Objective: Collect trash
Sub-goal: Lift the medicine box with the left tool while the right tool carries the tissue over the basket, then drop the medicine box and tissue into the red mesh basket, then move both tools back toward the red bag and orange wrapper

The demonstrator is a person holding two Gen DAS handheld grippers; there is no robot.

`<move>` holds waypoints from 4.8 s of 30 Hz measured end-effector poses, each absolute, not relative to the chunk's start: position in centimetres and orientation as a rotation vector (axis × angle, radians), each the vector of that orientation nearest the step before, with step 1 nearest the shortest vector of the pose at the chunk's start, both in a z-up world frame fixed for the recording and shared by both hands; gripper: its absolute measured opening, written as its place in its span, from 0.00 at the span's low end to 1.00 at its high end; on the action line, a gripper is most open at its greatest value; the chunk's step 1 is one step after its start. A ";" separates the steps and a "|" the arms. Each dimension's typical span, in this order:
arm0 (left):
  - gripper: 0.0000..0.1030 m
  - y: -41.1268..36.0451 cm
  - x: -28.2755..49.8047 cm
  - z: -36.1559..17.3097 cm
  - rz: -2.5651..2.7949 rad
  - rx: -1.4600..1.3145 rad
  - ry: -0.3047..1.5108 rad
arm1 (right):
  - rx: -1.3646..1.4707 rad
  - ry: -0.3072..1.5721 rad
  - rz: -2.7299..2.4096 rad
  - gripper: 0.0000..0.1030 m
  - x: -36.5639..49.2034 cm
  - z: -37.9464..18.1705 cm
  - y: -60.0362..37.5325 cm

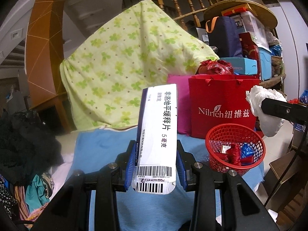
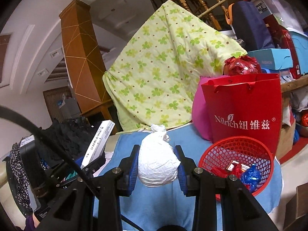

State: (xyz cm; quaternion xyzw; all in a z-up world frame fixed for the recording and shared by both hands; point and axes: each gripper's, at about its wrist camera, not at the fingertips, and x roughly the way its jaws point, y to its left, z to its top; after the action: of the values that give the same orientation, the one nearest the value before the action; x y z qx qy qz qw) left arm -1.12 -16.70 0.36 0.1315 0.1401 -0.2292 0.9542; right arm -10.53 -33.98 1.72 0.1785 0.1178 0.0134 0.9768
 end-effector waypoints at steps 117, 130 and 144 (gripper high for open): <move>0.40 -30.2 2.6 -5.9 -0.847 0.305 0.547 | 0.661 0.288 -0.185 0.38 -11.6 -6.1 -48.1; 0.52 -33.0 6.5 -9.4 -0.927 0.296 0.588 | 0.868 0.332 -0.214 0.64 -4.9 -12.0 -55.0; 0.55 -12.4 15.0 -15.2 -0.505 0.141 0.672 | 0.539 0.349 0.002 0.64 -1.0 -3.9 -41.4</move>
State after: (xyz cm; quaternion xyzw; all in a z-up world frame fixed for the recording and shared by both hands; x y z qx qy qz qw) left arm 15.00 -12.39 -15.19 0.0686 0.3258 -0.2450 0.9106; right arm -1.03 -41.36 -3.93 0.2648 0.1714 0.0012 0.9489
